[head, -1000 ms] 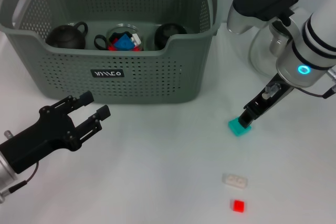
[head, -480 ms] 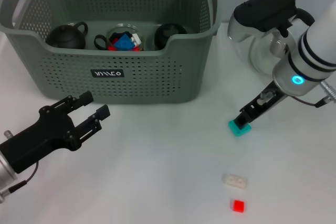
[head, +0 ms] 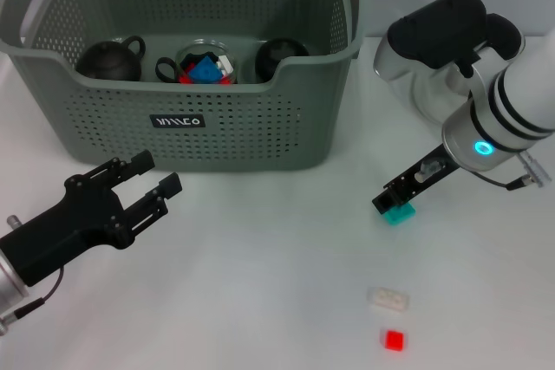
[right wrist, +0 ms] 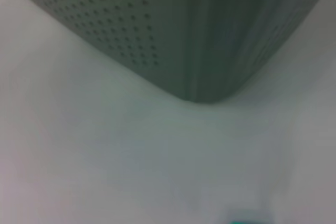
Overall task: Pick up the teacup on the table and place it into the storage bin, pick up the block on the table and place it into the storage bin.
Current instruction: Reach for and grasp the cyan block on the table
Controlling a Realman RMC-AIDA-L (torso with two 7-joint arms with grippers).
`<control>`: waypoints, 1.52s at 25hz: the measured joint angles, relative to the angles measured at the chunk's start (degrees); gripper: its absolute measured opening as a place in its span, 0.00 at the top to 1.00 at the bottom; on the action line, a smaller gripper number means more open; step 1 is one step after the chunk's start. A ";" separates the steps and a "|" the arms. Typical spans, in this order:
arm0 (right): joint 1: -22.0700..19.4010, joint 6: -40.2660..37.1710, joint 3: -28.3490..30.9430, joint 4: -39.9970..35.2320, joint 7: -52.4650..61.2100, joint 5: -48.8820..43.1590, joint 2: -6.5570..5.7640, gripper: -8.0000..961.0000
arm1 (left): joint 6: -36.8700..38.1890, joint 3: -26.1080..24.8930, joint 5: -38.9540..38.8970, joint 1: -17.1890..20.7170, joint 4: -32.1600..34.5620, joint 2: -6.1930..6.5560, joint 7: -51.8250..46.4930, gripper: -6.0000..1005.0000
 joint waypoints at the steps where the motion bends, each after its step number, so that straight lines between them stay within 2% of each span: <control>1: -0.39 0.61 -0.22 -0.03 0.22 0.00 0.02 0.40 | 0.00 0.00 0.00 0.01 0.00 0.00 0.00 0.45; 10: -2.99 4.45 -2.05 -0.22 2.46 -0.03 0.01 0.40 | -0.02 0.00 0.00 0.02 0.00 0.00 0.00 0.45; 30: -3.13 7.99 -3.95 3.12 6.36 -0.07 0.08 0.40 | -0.04 0.00 0.00 0.47 0.00 -0.18 0.19 0.45; 38: -2.97 8.46 -4.04 3.72 6.43 -0.30 0.08 0.43 | -0.04 0.00 0.00 0.47 0.00 -0.18 0.05 0.45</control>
